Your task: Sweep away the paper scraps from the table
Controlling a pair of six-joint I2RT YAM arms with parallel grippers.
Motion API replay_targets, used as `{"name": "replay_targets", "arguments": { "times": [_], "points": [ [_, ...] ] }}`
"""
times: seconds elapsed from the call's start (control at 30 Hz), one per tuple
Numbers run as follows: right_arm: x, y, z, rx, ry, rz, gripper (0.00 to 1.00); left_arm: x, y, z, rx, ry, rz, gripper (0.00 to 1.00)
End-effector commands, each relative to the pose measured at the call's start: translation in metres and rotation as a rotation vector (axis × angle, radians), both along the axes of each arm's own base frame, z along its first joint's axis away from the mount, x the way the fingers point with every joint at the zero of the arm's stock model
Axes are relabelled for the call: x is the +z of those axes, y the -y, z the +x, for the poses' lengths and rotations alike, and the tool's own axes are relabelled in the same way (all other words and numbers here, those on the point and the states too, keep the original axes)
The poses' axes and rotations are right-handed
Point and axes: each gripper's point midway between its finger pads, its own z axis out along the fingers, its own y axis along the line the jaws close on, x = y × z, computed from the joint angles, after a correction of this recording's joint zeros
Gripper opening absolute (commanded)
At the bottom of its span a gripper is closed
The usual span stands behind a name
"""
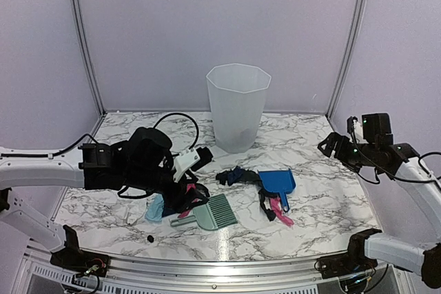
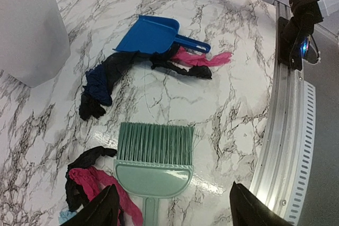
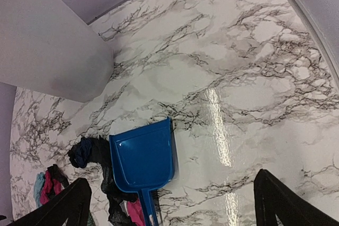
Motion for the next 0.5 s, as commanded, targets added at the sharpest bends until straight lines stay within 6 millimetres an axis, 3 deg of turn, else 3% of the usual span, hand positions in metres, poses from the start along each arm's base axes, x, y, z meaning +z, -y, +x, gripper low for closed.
{"name": "replay_targets", "arguments": {
  "times": [0.0, 0.17, 0.23, 0.3, 0.47],
  "points": [
    [0.005, -0.009, -0.003, 0.019, -0.046, 0.019, 0.98, -0.017, -0.02, -0.016, 0.003, -0.026, 0.022, 0.74],
    [0.013, -0.025, -0.003, 0.077, -0.052, -0.03, 0.98, -0.059, -0.056, -0.025, 0.037, -0.027, 0.089, 0.74],
    [0.014, -0.038, -0.001, 0.125, -0.053, -0.053, 0.96, -0.065, -0.063, -0.028, 0.037, -0.025, 0.086, 0.75],
    [0.016, -0.058, 0.002, 0.187, -0.05, -0.074, 0.95, -0.066, -0.067, -0.029, 0.065, -0.044, 0.065, 0.75],
    [0.006, -0.141, -0.001, 0.419, -0.058, -0.134, 0.93, -0.063, -0.072, -0.032, 0.094, -0.065, 0.029, 0.75]
  ]
}}
